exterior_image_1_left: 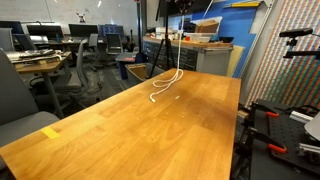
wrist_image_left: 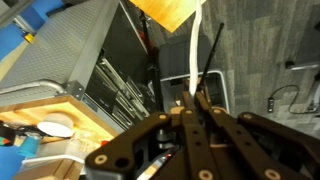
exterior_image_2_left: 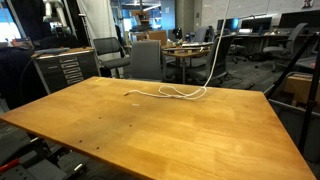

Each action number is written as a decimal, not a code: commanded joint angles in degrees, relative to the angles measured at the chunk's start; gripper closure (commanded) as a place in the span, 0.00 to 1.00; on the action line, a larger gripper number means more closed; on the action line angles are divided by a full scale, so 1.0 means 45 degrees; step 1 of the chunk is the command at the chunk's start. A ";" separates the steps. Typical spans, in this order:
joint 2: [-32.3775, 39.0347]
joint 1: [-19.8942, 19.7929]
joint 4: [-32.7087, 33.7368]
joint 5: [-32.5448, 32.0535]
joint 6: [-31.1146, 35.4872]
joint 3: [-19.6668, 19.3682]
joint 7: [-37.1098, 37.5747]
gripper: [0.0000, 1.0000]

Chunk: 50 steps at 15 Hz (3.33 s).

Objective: Tie a knot using the rope

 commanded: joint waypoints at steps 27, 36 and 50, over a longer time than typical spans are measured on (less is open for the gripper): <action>0.1898 0.2345 -0.2861 -0.2850 -0.0971 0.1123 -0.9095 0.00; 0.1246 0.2234 -0.2835 -0.0696 -0.1428 0.2420 -0.9099 0.00; -0.3030 -0.3987 -1.0559 0.1917 0.5836 0.6418 -1.8699 0.00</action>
